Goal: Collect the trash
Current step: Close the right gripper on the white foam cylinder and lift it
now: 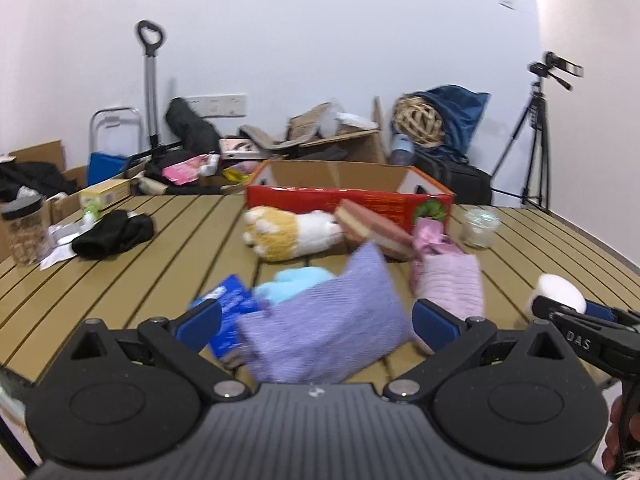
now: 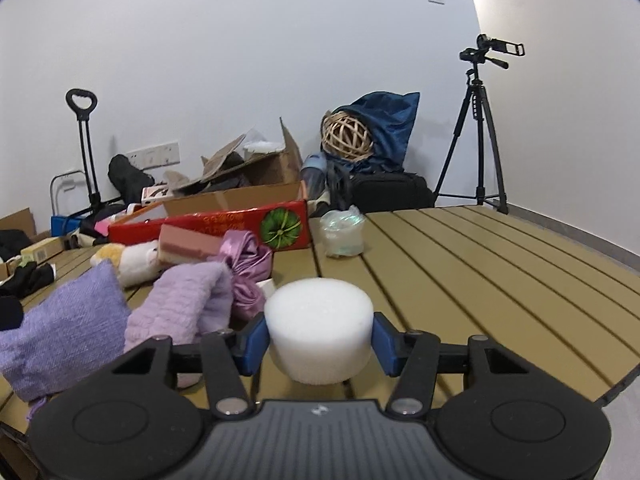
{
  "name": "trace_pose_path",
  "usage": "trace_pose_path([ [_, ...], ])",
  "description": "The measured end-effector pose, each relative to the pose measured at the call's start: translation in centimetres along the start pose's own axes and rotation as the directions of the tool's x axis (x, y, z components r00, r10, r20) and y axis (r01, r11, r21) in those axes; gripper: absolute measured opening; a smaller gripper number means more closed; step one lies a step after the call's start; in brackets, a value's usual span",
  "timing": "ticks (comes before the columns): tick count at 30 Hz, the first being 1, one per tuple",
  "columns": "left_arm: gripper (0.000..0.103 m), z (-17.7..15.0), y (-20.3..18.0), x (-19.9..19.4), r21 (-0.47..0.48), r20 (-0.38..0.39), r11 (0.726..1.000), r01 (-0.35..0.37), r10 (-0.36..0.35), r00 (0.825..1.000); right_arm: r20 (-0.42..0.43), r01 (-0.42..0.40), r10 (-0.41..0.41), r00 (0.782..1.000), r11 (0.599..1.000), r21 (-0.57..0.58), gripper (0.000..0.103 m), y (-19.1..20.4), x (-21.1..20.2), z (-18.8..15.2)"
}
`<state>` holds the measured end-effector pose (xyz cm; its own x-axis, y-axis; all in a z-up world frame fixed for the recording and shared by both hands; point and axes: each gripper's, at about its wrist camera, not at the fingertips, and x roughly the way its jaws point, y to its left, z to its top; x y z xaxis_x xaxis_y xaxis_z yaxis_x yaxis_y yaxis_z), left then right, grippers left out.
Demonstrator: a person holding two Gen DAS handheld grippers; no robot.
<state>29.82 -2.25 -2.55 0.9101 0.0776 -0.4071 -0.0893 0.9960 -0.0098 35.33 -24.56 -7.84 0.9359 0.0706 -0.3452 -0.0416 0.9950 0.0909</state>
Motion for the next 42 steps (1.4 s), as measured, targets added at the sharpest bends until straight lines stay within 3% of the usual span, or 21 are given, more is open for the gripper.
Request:
trace_pose_path([
  [8,0.103,0.3,-6.0,1.0,0.112,0.013,0.991,0.072,-0.074,0.997,0.009,0.017,-0.017,1.0,0.999,0.028,0.053,-2.8,-0.8,0.1],
  [16,0.103,-0.1,-10.2,4.3,0.166,-0.044,0.979,0.117,-0.112,0.993,0.013,0.043,-0.044,0.999,0.996,0.078,0.053,-5.9,-1.3,-0.1],
  [29,0.103,-0.4,-10.9,9.1,0.105,-0.147,0.99,0.097,-0.081,0.986,0.011,0.047,-0.048,0.999,0.994,0.097,0.053,-7.6,-1.0,-0.7],
  [42,0.082,-0.6,-11.2,10.5,0.103,-0.188,0.993,0.061,-0.04,0.981,0.025,0.015,-0.017,1.0,0.996,0.089,0.054,-7.1,-1.5,-0.7],
])
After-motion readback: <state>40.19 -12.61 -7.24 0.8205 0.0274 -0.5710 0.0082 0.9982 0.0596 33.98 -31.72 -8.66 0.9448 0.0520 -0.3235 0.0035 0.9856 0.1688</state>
